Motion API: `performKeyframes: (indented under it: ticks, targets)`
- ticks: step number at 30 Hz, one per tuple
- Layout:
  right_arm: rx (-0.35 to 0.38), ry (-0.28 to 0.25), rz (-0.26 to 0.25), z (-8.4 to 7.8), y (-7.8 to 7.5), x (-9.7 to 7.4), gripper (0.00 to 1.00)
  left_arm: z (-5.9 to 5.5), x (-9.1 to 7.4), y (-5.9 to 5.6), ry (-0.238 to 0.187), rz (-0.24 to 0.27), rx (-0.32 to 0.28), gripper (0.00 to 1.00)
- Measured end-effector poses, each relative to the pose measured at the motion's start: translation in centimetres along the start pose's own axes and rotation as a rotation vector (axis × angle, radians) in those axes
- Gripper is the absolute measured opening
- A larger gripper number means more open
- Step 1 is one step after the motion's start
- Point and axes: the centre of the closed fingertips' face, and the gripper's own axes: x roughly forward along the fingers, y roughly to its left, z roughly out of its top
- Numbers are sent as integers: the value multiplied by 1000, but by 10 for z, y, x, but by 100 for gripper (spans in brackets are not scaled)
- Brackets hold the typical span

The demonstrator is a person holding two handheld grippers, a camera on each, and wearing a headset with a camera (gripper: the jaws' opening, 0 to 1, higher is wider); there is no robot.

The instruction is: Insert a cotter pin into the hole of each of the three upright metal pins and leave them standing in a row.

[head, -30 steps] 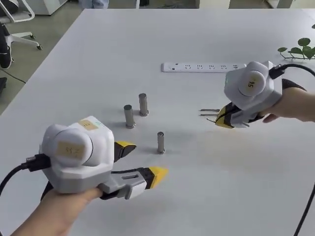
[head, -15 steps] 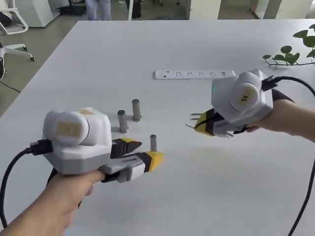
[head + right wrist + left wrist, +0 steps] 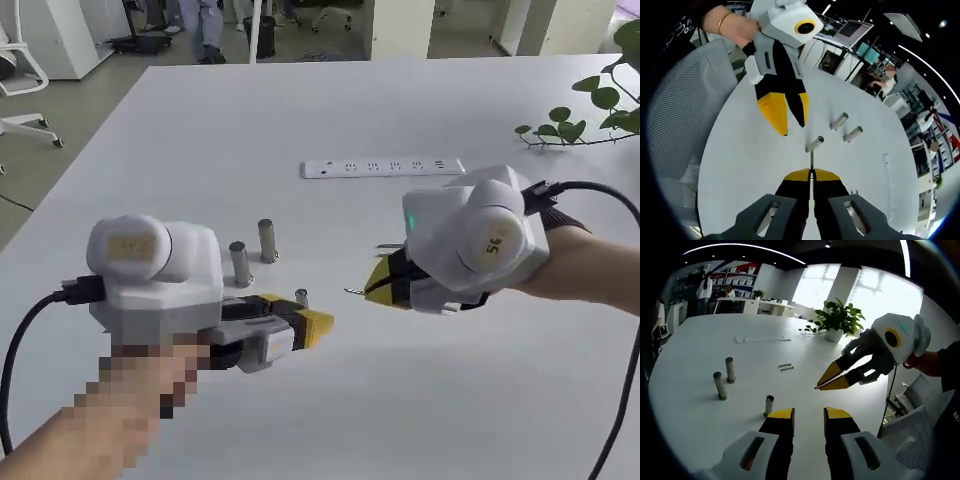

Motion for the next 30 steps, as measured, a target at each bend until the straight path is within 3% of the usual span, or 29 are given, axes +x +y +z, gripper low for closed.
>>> performKeyframes:
  ticks: [9,13,18,22,30]
  targets:
    - [-24,-45,-16,15,11,-3,0,7,5,-13,-23,-66,-75,14]
    - [-34,-42,-3,15,16,-4,0,3,9,-13,-2,-67,-94,12]
    - [-45,-44,-3,17,20,-5,0,2,12,-19,-9,-92,-134,9]
    - [-57,-46,5,19,23,-5,0,2,13,-22,-13,-101,-148,2]
    - [-87,-38,-3,21,24,-4,0,3,12,-24,-21,-107,-146,1]
